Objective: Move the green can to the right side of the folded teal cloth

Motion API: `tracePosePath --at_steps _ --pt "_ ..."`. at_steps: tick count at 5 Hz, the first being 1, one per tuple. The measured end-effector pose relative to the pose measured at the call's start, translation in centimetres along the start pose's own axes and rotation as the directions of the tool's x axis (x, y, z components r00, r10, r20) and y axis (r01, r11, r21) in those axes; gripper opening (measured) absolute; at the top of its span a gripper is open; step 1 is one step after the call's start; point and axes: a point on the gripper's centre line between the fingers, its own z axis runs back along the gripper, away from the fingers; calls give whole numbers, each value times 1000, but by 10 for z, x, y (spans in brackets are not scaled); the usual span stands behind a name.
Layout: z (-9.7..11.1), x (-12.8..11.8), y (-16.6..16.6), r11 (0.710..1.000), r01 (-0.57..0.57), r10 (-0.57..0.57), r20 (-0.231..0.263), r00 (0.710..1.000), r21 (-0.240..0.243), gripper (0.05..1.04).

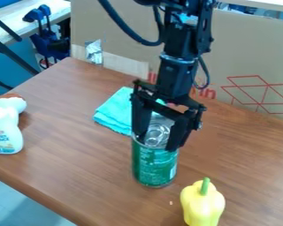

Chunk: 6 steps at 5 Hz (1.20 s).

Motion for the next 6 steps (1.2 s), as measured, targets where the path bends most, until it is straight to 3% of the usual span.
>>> tracePosePath --at_steps 1,2,3,4,6 --pt "8 21 5 998 69 -69 39 997 -4 1001" --pt "33 50 13 979 199 -204 193 960 49 1001" --pt "46 86 21 972 227 -235 259 937 62 1001" --pt "42 102 28 968 249 -249 272 930 34 1001" --pt "44 94 18 964 260 -265 279 923 53 1001"
